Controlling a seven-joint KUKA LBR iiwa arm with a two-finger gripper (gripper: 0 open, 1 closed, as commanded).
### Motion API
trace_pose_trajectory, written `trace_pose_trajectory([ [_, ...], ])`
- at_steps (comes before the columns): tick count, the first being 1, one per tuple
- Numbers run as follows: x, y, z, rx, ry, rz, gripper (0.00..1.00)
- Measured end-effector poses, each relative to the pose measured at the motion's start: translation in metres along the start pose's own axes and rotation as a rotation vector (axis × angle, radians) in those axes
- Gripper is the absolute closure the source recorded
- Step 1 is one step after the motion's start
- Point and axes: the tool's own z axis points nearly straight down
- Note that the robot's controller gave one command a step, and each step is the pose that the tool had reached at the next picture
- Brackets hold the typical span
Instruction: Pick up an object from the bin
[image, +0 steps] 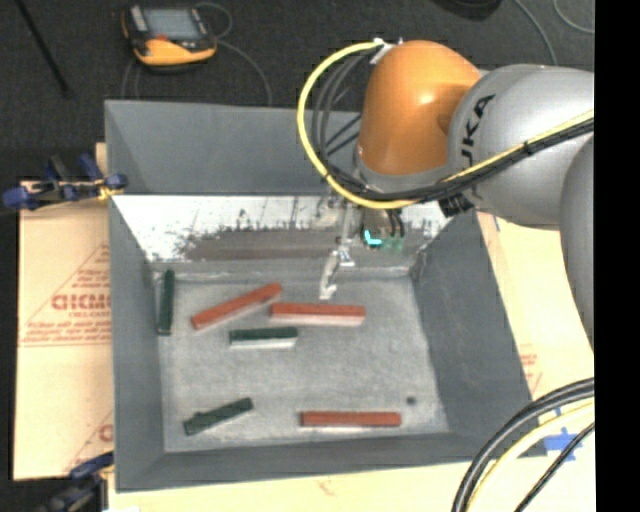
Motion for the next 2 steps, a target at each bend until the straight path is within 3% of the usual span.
trace_pose_trajectory([
  [1,-0.002,0.000,-0.005,-0.001,-0.008,0.000,0.00],
  [2,0.013,0.004,0.043,-0.001,-0.014,-0.005,0.00],
])
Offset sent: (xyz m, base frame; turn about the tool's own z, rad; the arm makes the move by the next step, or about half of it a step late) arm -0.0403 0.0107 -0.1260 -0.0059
